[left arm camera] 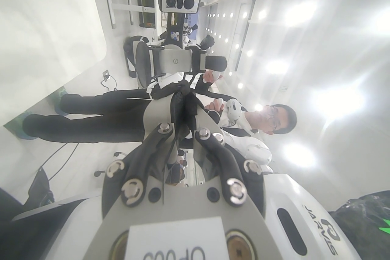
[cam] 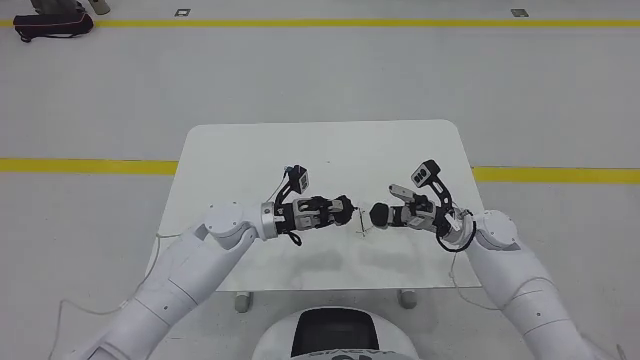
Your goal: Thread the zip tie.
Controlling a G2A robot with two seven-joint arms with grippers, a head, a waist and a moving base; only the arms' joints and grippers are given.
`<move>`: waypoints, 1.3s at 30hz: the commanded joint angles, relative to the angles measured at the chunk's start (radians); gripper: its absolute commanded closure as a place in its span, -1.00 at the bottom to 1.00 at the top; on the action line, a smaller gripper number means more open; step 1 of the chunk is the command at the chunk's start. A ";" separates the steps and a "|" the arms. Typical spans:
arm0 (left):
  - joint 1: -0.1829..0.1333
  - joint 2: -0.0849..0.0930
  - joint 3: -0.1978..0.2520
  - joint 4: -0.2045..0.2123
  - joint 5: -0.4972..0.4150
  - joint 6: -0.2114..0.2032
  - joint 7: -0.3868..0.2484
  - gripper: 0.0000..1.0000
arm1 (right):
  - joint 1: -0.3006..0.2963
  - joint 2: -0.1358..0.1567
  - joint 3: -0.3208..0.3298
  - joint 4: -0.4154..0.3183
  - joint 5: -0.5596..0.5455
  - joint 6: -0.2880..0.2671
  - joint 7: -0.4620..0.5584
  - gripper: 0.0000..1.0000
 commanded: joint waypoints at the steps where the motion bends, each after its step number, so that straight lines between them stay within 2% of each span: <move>1: 0.000 0.000 0.000 0.000 0.001 0.001 0.000 1.00 | 0.000 0.000 0.000 0.000 0.000 0.000 0.000 -1.00; 5: 0.001 0.000 0.001 0.001 0.005 0.000 0.004 1.00 | 0.000 0.000 0.000 0.000 0.000 0.000 0.000 -1.00; 6: 0.001 0.000 0.004 -0.001 0.025 -0.011 0.015 1.00 | 0.000 0.000 0.000 0.000 0.000 0.000 0.000 -1.00; 8: 0.005 0.000 -0.001 0.002 0.053 -0.066 0.046 1.00 | 0.000 0.000 0.000 0.000 0.000 0.000 0.000 -1.00; 9: 0.009 0.000 -0.009 0.007 0.060 -0.111 0.064 1.00 | 0.000 0.000 0.000 0.000 0.000 0.000 0.000 -1.00; 11: 0.012 0.002 -0.023 0.016 0.084 -0.174 0.088 1.00 | 0.000 0.002 0.010 -0.006 -0.016 0.006 -0.036 -1.00; 13: 0.019 0.004 -0.039 0.021 0.091 -0.232 0.102 1.00 | 0.003 0.010 0.035 -0.009 -0.092 -0.006 -0.083 -1.00; 15: 0.020 0.006 -0.059 0.010 0.113 -0.232 0.100 1.00 | -0.001 0.018 0.056 -0.022 -0.161 0.000 -0.125 -1.00; 18: 0.036 0.008 -0.086 -0.009 0.125 -0.232 0.094 1.00 | -0.007 0.029 0.077 -0.048 -0.271 0.026 -0.178 -1.00; 20: 0.050 0.008 -0.109 -0.015 0.125 -0.232 0.092 1.00 | -0.012 0.036 0.085 -0.075 -0.363 0.063 -0.223 -1.00; 22: 0.064 0.007 -0.133 -0.025 0.116 -0.232 0.100 1.00 | -0.019 0.041 0.087 -0.108 -0.432 0.071 -0.255 -1.00; 24: 0.074 0.004 -0.148 -0.034 0.098 -0.232 0.088 1.00 | -0.020 0.042 0.089 -0.112 -0.446 0.068 -0.263 -1.00; 30: 0.075 0.004 -0.151 -0.034 0.096 -0.232 0.086 1.00 | -0.020 0.042 0.089 -0.112 -0.446 0.068 -0.263 -1.00; 32: 0.075 0.004 -0.151 -0.034 0.096 -0.232 0.086 1.00 | -0.013 0.042 0.077 -0.137 -0.497 0.080 -0.289 -1.00; 35: 0.075 0.004 -0.151 -0.034 0.096 -0.232 0.086 1.00 | 0.021 0.045 0.049 -0.174 -0.624 0.161 -0.308 -1.00; 37: 0.075 0.004 -0.151 -0.034 0.096 -0.232 0.086 1.00 | 0.050 0.046 0.017 -0.196 -0.723 0.244 -0.306 -1.00; 39: 0.075 0.004 -0.151 -0.034 0.096 -0.232 0.086 1.00 | 0.075 0.043 -0.011 -0.209 -0.775 0.323 -0.311 -1.00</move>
